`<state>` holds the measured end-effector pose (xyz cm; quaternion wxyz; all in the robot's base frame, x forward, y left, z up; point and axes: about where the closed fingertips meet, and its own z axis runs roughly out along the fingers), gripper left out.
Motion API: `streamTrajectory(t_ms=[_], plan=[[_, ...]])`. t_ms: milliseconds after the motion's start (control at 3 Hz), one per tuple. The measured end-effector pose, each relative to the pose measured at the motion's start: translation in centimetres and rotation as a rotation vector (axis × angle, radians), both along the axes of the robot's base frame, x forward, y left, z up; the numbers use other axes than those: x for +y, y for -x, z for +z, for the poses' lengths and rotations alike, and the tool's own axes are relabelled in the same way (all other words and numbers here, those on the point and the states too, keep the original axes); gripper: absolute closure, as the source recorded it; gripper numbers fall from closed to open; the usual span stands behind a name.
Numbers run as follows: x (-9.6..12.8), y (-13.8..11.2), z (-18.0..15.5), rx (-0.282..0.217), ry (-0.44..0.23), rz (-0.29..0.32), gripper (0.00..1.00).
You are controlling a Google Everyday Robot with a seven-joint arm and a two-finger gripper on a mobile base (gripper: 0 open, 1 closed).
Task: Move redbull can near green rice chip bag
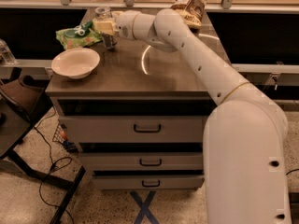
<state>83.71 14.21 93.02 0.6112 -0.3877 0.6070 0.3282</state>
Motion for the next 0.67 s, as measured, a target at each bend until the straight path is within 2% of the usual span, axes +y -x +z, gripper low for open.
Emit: streamTrajectory(t_ms=[333,667], plan=[[0.32,0.03,-0.27,0.001,0.010,0.005,0.85],[0.67,0.10,-0.34,0.002,0.010,0.010,0.63]])
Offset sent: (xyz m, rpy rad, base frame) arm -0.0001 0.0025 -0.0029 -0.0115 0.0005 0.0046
